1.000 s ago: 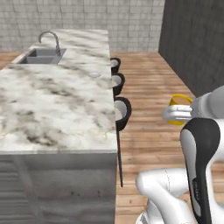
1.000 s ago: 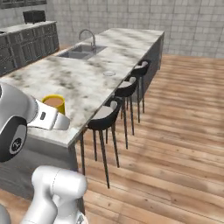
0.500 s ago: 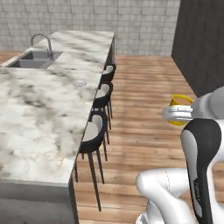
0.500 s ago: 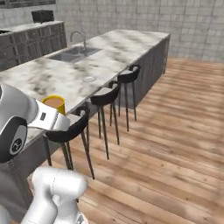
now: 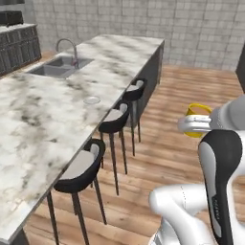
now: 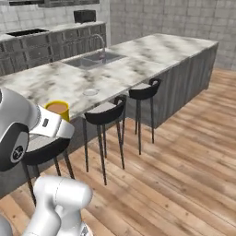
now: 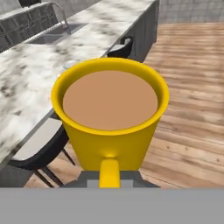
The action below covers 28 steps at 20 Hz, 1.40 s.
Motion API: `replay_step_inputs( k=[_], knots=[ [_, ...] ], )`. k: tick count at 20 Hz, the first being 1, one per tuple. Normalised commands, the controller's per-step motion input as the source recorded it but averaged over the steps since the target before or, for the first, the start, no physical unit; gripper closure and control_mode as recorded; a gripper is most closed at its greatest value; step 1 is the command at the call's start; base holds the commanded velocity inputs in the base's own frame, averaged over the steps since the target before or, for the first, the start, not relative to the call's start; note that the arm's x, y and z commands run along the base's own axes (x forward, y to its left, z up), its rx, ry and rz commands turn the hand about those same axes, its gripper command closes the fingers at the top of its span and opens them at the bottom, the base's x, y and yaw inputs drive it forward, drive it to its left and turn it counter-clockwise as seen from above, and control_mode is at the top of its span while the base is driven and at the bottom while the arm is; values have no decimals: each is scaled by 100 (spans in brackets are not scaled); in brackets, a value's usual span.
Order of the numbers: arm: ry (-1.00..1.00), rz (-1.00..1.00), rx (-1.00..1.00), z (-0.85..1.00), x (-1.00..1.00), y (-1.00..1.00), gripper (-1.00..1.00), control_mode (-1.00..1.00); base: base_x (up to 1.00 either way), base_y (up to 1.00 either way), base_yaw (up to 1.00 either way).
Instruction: Pick the cup of tea, navigate to the dining table, and place it on the saucer.
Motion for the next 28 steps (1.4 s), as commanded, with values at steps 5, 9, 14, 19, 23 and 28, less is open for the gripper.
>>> replay_step_inputs(
  k=[5, 9, 14, 19, 23, 28],
  knots=[
    [0, 0, 0, 0, 0, 0, 100, 100, 66, -66, 70],
    [0, 0, 0, 0, 0, 0, 100, 100, 63, -68, 70],
    [0, 0, 0, 0, 0, 0, 100, 100, 28, -95, 60],
    [0, 0, 0, 0, 0, 0, 100, 100, 35, -96, 59],
    [0, 0, 0, 0, 0, 0, 100, 100, 46, -90, 62],
    [0, 0, 0, 0, 0, 0, 100, 100, 38, -100, 53]
  ],
)
